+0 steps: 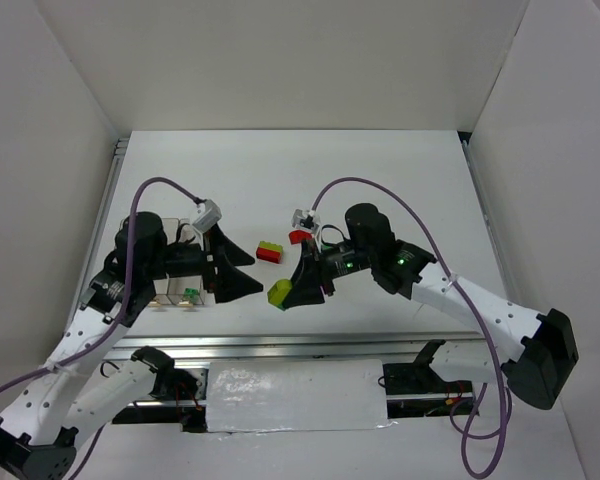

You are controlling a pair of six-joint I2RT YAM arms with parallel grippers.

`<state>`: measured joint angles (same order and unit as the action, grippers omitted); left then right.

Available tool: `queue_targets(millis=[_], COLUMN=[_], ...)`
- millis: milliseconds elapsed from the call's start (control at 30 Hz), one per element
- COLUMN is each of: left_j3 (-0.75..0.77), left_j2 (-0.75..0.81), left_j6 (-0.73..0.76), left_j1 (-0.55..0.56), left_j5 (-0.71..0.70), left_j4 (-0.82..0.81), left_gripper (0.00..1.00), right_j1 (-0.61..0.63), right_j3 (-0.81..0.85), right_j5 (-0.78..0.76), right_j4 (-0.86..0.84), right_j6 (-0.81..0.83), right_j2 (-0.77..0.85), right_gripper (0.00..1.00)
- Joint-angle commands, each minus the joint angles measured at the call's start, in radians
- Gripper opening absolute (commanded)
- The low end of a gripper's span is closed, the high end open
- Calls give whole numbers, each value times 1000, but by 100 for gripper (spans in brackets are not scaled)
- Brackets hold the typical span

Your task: Sort the legos into containers by color

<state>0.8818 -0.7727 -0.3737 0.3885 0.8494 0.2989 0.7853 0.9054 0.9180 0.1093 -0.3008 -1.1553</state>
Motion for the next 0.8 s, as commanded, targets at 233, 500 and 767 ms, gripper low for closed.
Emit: queue_targets(millis=[233,500,767], left_j3=[6,9,-1], left_j2=[-59,-85,-79], left_j6=[-44,-51,-57], left_j1=[124,145,150], left_j5=[13,-15,25], left_j4=[-70,-67,-86], left_gripper=[90,81,81], right_j1=[19,43,54], right_j3=[81,102,125], right_j5=[53,10,-19], right_j4=[6,15,-7], right_j6=[-27,-18,-23], right_j2=[31,16,-21], right_gripper=[0,0,0])
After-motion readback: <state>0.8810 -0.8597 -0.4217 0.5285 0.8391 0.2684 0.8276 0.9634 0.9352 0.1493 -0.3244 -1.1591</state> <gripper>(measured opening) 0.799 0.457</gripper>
